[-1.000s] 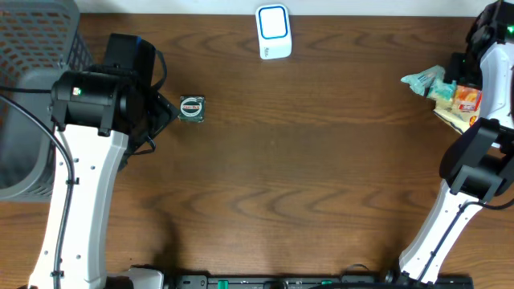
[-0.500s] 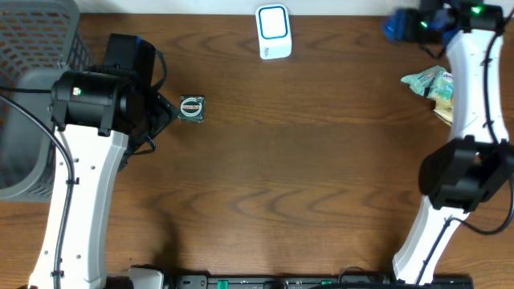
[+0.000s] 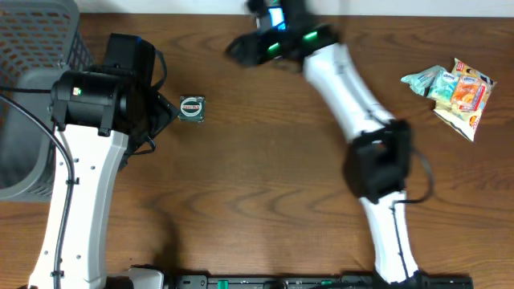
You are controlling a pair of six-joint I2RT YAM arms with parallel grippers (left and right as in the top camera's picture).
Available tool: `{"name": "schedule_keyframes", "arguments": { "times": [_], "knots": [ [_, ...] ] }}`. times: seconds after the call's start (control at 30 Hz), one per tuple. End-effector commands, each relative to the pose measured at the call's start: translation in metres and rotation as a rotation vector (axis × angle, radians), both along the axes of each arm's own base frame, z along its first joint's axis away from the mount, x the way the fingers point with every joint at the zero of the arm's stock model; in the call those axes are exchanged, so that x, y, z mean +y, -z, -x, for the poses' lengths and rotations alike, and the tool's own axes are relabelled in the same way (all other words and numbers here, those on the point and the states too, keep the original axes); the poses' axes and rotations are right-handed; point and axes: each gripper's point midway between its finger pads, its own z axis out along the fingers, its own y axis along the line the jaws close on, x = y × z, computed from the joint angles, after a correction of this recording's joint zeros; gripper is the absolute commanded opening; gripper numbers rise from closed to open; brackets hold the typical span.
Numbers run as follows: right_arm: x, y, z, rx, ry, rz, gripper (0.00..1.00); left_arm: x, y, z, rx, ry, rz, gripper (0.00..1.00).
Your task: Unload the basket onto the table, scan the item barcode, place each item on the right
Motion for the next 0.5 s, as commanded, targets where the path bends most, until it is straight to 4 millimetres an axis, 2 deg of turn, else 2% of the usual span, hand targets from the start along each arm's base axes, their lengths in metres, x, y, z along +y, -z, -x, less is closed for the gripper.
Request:
{"name": "schedule_keyframes", "arguments": {
  "times": [0.0, 0.1, 0.27, 0.37, 0.47],
  "knots": [
    [0.043, 0.043, 0.016, 0.021, 0.064, 0.103, 0.81, 0.003, 0.001, 0.001, 0.008, -0.012, -0.006, 0.98],
    [0.072, 0.071, 0.034, -0.042, 0.103, 0.245, 0.98, 0.003, 0.001, 0.001, 0.008, -0.012, -0.006, 0.98],
    [0.082, 0.088, 0.044, -0.117, 0.267, 0.379, 0.99, 0.003, 0.001, 0.001, 0.008, -0.012, -0.006, 0.98],
    [0.095, 0.097, 0.053, -0.106, 0.298, 0.368, 0.99, 0.003, 0.001, 0.001, 0.008, -0.012, -0.006, 0.98],
    [0.106, 0.114, 0.061, -0.067, 0.305, 0.345, 0.99, 0.003, 0.001, 0.001, 0.008, -0.012, -0.006, 0.98]
  ]
}}
